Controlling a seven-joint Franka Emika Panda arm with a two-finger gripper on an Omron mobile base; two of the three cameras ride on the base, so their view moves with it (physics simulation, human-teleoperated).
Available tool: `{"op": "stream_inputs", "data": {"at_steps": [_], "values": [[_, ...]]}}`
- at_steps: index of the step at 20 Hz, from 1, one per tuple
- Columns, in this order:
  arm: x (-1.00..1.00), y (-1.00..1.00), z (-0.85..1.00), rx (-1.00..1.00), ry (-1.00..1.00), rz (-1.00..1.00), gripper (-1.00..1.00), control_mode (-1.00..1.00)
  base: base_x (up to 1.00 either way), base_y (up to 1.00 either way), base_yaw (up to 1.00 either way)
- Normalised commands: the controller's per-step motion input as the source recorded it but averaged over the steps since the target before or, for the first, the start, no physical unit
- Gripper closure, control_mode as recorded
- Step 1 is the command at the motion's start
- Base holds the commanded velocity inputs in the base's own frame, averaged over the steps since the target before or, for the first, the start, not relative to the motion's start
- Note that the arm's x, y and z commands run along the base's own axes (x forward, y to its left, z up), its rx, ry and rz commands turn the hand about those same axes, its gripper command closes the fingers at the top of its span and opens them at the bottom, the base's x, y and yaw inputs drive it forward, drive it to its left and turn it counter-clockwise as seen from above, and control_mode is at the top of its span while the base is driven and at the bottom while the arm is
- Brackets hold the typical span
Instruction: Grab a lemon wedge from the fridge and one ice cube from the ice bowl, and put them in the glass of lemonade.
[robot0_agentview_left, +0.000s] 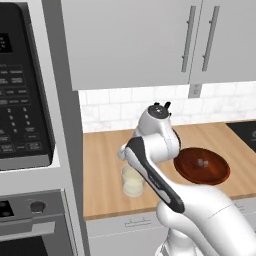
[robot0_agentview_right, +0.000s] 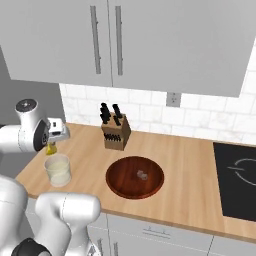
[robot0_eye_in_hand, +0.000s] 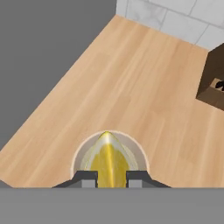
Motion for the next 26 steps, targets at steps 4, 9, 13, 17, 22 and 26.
{"op": "stream_inputs", "data": {"at_steps": [4, 9, 13, 17, 22, 26], "values": [[0.00, 0.00, -0.24, 0.00, 0.00, 0.04, 1.00, -1.00, 0.00, 0.00, 0.00], [0.02, 0.00, -0.22, 0.00, 0.00, 0.03, 1.00, -1.00, 0.00, 0.00, 0.00], [0.32, 0.00, 0.00, 0.00, 0.00, 0.00, 1.00, -1.00, 0.00, 0.00, 0.00], [0.18, 0.00, -0.06, 0.00, 0.00, 0.00, 1.00, -1.00, 0.00, 0.00, 0.00], [-0.08, 0.00, -0.04, 0.00, -0.05, 0.00, 1.00, -1.00, 0.00, 0.00, 0.00], [-0.01, 0.00, 0.00, 0.00, -0.03, 0.00, 1.00, -1.00, 0.00, 0.00, 0.00]]}}
